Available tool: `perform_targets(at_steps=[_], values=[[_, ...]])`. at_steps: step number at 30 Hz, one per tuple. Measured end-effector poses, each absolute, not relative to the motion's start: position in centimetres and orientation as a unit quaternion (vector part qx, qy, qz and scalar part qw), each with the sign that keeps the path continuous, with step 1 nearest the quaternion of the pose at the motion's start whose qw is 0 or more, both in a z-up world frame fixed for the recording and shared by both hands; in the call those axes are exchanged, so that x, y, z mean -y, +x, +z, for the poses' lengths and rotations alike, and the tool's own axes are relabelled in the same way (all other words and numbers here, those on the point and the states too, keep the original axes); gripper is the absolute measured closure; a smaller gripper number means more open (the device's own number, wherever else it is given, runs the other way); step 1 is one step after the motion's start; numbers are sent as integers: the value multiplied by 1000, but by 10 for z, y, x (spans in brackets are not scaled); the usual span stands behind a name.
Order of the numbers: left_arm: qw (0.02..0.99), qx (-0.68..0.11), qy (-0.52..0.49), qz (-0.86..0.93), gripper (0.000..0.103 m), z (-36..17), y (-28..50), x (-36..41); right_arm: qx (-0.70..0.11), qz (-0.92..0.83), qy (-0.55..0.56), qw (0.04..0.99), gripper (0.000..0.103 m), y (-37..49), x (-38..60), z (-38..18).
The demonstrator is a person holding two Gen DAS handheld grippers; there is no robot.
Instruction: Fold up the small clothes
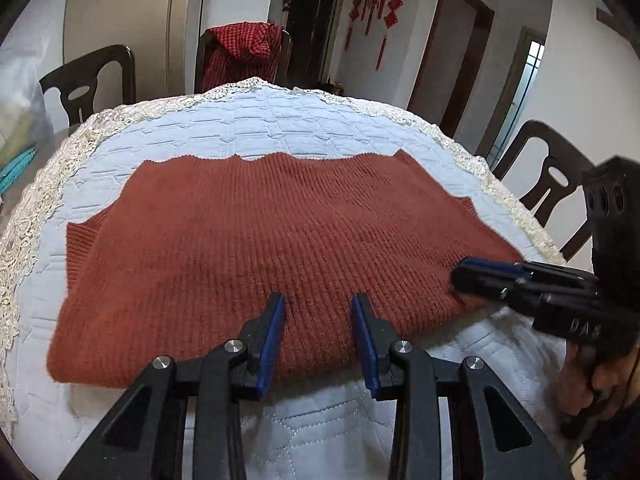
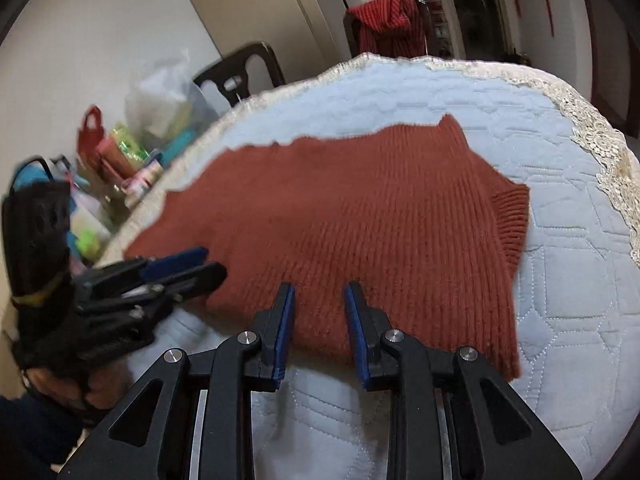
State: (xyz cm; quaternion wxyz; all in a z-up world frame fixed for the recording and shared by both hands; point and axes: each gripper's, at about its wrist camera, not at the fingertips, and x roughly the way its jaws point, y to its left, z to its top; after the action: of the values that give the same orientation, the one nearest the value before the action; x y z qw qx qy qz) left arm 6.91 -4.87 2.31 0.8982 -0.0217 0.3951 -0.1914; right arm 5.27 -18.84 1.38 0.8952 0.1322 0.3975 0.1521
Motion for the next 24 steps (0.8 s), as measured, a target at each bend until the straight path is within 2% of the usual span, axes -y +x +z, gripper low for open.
perform_targets(at_steps=[3, 6, 7, 9, 14, 18, 24], values=[[908, -382, -34, -170, 66, 30, 69, 31, -377, 136, 151, 904, 77, 42, 210, 22], [910, -397, -40, -114, 66, 19, 76, 10, -390, 98, 171, 899, 77, 39, 231, 12], [908, -399, -54, -117, 66, 16, 76, 2, -389, 96, 189, 896, 83, 37, 240, 6], [907, -397, -72, -123, 66, 19, 73, -6, -383, 97, 213, 894, 84, 34, 250, 7], [921, -371, -69, -95, 66, 31, 69, -17, -366, 93, 196, 905, 83, 29, 240, 21], [913, -391, -91, -69, 66, 13, 75, -36, -385, 70, 208, 897, 84, 31, 252, 5], [920, -374, -91, -79, 66, 30, 79, -36, -372, 81, 213, 900, 83, 34, 251, 19]])
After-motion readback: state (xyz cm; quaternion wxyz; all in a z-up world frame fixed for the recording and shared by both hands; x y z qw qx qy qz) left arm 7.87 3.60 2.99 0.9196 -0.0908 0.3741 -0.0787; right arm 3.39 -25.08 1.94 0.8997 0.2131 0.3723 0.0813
